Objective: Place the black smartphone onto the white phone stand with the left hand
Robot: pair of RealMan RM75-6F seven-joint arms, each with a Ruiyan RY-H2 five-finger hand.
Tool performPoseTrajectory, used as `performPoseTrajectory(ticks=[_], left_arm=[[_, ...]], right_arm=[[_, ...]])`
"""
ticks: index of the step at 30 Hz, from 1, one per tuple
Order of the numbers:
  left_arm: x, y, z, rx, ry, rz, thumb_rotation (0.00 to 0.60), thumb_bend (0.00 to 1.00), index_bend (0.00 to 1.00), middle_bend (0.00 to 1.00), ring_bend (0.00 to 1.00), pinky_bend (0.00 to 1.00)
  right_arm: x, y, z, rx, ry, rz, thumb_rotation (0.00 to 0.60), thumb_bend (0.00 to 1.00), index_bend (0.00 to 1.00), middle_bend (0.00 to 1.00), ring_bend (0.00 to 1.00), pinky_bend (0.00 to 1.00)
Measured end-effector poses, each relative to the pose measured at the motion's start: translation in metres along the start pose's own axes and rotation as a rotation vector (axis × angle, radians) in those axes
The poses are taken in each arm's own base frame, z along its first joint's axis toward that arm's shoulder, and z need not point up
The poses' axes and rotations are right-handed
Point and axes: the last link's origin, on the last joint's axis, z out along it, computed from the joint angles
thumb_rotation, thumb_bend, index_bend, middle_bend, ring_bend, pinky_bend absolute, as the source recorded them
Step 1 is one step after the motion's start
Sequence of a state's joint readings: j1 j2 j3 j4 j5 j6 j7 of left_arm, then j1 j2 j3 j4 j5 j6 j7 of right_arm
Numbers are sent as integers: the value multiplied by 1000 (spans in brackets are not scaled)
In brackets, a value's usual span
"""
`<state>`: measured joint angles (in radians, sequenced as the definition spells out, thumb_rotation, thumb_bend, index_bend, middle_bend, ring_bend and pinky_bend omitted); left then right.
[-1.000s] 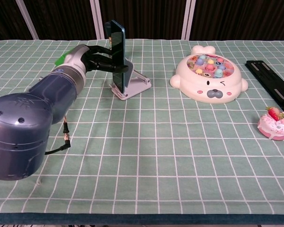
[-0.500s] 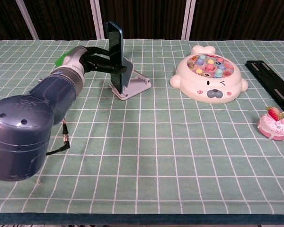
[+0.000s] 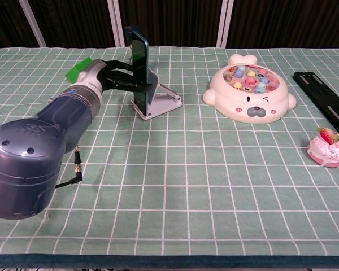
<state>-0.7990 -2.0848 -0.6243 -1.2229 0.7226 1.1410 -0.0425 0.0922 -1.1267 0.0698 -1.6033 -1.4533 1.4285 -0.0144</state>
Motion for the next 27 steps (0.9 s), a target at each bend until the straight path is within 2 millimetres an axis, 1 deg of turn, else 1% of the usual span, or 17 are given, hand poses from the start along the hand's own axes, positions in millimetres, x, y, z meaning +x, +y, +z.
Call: performPoseTrajectory(ticks=[11, 14, 27], left_arm=[[-1, -2, 1, 12, -15, 17, 600, 274, 440, 501, 127, 22], [-2, -2, 1, 13, -24, 30, 600, 274, 401, 462, 114, 20], [-4, 0, 1, 3, -39, 69, 600, 274, 354, 409, 86, 6]], right_arm=[[0, 0, 0, -1, 0, -2, 600, 361, 69, 0, 0, 151], [0, 0, 0, -1, 1, -2, 600, 361, 69, 0, 0, 151], [0, 0, 0, 0, 1, 0, 600, 362, 69, 0, 0, 151]])
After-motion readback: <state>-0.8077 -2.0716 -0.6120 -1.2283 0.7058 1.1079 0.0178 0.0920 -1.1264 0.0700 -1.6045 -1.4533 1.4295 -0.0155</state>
